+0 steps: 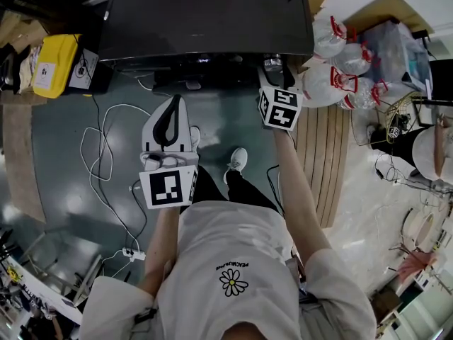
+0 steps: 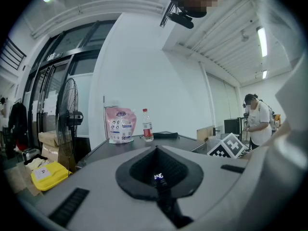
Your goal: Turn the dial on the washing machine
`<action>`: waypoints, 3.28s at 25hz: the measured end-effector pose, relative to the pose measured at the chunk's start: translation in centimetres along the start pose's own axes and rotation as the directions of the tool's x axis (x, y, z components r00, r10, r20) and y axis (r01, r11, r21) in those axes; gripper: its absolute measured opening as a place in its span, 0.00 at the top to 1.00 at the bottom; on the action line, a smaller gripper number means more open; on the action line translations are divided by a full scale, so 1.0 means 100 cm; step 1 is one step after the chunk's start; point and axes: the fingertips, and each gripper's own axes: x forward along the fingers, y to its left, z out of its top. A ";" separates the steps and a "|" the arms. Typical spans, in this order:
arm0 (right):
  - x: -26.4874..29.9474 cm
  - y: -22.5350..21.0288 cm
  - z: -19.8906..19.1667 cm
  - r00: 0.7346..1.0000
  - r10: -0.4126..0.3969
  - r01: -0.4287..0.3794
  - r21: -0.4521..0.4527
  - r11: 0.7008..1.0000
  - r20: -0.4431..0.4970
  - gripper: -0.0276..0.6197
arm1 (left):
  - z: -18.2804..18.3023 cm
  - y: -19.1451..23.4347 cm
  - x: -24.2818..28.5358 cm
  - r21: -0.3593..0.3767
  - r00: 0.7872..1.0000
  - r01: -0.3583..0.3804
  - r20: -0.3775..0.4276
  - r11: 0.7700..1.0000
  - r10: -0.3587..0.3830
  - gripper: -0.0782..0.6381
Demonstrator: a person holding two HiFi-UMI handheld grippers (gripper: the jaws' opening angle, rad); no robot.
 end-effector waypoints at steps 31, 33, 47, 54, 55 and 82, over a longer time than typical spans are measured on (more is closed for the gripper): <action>0.002 0.001 0.000 1.000 -0.018 0.017 -0.057 0.998 -0.010 0.52 | -0.002 0.004 0.001 0.021 1.000 0.000 0.019 1.000 -0.001 0.89; 0.001 0.001 0.000 1.000 -0.021 0.020 -0.067 0.998 -0.012 0.52 | -0.001 0.003 0.001 0.022 1.000 0.001 0.022 1.000 -0.001 0.89; -0.002 0.005 -0.001 0.995 -0.089 0.079 -0.211 0.974 -0.039 0.53 | -0.010 0.004 -0.004 0.016 1.000 -0.006 -0.010 1.000 0.006 0.89; -0.002 0.005 0.000 0.991 -0.129 0.113 -0.299 0.948 -0.034 0.53 | -0.011 0.002 -0.003 0.014 1.000 -0.001 -0.018 1.000 0.001 0.89; -0.002 0.005 0.000 0.991 -0.134 0.117 -0.311 0.943 -0.032 0.53 | -0.012 0.002 -0.004 0.013 1.000 -0.001 -0.023 1.000 0.001 0.89; 0.001 0.005 -0.003 0.975 -0.224 0.195 -0.535 0.822 0.011 0.53 | -0.027 0.004 -0.004 0.023 0.999 -0.003 -0.044 1.000 0.004 0.89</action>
